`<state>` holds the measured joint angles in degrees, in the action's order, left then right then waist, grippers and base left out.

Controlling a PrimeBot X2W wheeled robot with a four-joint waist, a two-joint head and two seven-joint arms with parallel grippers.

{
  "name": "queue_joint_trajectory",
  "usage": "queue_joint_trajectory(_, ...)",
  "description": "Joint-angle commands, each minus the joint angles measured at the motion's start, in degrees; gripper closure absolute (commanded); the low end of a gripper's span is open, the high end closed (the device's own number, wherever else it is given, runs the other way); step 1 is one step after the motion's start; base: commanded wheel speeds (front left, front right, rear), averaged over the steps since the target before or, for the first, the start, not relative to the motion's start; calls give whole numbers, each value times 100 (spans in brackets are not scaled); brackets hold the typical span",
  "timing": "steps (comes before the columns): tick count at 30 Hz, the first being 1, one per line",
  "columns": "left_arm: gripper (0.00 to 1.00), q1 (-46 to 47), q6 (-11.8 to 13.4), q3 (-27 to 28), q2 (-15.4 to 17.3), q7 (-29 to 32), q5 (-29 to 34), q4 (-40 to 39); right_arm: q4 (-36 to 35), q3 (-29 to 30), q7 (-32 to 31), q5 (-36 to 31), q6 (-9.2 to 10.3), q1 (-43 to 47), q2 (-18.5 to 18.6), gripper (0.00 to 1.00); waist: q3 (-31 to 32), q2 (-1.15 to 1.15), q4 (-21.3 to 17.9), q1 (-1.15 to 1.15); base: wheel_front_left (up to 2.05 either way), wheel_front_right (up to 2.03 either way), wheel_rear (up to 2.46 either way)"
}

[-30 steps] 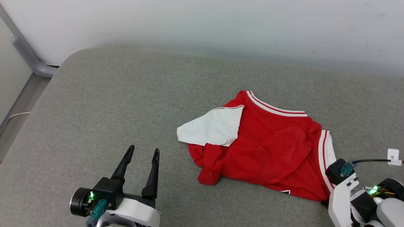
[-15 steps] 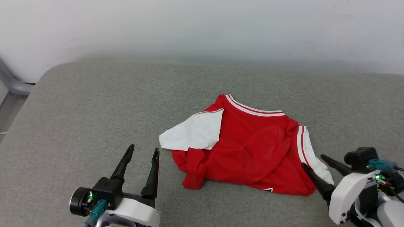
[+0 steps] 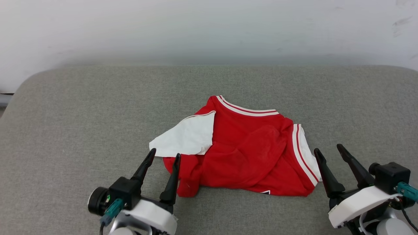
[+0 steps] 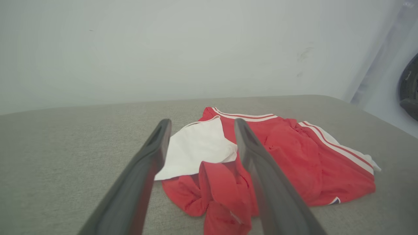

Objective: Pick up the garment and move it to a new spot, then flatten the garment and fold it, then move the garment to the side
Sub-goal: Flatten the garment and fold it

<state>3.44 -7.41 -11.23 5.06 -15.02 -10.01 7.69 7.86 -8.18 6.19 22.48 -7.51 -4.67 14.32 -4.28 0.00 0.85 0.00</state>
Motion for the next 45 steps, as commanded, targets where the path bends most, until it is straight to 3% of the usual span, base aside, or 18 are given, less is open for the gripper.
queue_joint_trajectory(1, 0, 230, -7, -164, 89, 120, -105, 66, -40, 33, 12, -52, 4, 10, -51, 0, -68, 0, -67, 0, 0, 0, 0)
queue_joint_trajectory(5, 0, 1025, -7, -829, 489, 1218, -526, 178, -114, 115, -47, -209, 4, -82, -169, 0, -221, 0, -205, 0, 0, 0, 0)
queue_joint_trajectory(10, 0, 2269, -7, -1529, 905, 3324, -1420, 301, -154, 98, -107, -326, 4, -167, -277, 0, -482, 0, -411, 0, 0, 0, 0)
queue_joint_trajectory(14, 0, 3173, -7, -1830, 1189, 4857, -2046, 589, -154, -21, -60, -384, 4, -284, -334, 0, -712, 0, -616, 0, 0, 0, 0)
queue_joint_trajectory(17, 0, 3622, -7, -1953, 1296, 5575, -2426, 862, -101, -99, -10, -380, 4, -345, -370, 0, -859, 0, -770, 0, 0, 0, 0)
queue_joint_trajectory(23, 0, 4148, -7, -2153, 1513, 6173, -2641, 1411, 33, -235, 110, -413, 4, -477, -409, 0, -1103, 0, -970, 0, 0, 0, 0)
queue_joint_trajectory(31, 0, 4218, -7, -2412, 1525, 6076, -2805, 1934, 301, -351, 252, -373, 4, -624, -475, 0, -1283, 0, -1039, 0, 0, 0, 0)
queue_joint_trajectory(32, 13, 4206, -7, -2461, 1543, 6087, -2801, 1965, 328, -380, 265, -374, 4, -638, -474, 0, -1285, 0, -1033, 0, 0, 0, 0)
queue_joint_trajectory(33, 13, 4206, -7, -2461, 1543, 6087, -2801, 1965, 328, -380, 265, -374, 4, -638, -474, 0, -1285, 0, -1033, 0, 0, 0, 0)
queue_joint_trajectory(34, 100, 4219, -7, -2519, 1566, 6053, -2817, 2005, 361, -416, 287, -358, 4, -680, -472, 0, -1284, 0, -1014, 0, 0, 0, 0)
queue_joint_trajectory(45, 100, 4281, -7, -2411, 1605, 5492, -3173, 1986, 515, -438, 252, -395, 4, -621, -356, 0, -980, 0, -720, 0, 0, 0, 0)
